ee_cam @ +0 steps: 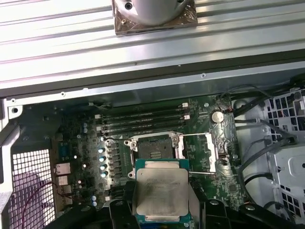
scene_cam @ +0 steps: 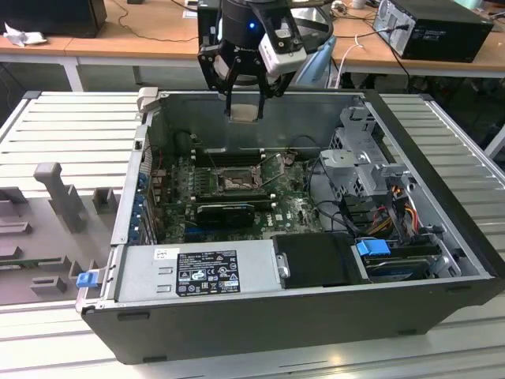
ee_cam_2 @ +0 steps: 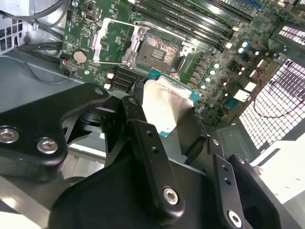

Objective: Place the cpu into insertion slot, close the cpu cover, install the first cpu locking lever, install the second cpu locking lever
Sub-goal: 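Place the cpu into insertion slot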

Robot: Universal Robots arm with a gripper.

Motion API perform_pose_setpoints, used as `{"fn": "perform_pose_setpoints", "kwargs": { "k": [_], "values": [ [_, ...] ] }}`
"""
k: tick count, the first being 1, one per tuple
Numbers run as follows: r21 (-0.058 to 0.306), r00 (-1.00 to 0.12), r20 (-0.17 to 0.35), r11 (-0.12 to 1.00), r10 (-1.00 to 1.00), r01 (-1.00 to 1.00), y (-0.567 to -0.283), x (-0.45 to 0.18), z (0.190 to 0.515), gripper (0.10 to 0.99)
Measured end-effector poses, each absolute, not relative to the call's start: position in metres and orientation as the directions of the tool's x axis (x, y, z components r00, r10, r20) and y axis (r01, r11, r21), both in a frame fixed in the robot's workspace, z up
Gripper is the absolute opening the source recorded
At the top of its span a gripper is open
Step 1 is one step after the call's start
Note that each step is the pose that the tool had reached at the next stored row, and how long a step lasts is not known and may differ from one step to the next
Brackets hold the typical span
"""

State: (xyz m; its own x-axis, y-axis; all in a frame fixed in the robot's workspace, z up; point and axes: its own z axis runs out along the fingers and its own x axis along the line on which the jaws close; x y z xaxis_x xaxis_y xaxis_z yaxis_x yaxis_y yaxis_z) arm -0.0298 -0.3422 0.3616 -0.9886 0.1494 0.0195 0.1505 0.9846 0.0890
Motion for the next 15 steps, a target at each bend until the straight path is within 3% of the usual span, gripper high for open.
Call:
{"fn": "perform_pose_setpoints", "kwargs": {
  "k": [15],
  "values": [
    [0.089, -0.956, 0.019, 0.952, 0.293, 0.293, -0.3422, -0.0298, 0.3609, 0.525]
  ]
}}
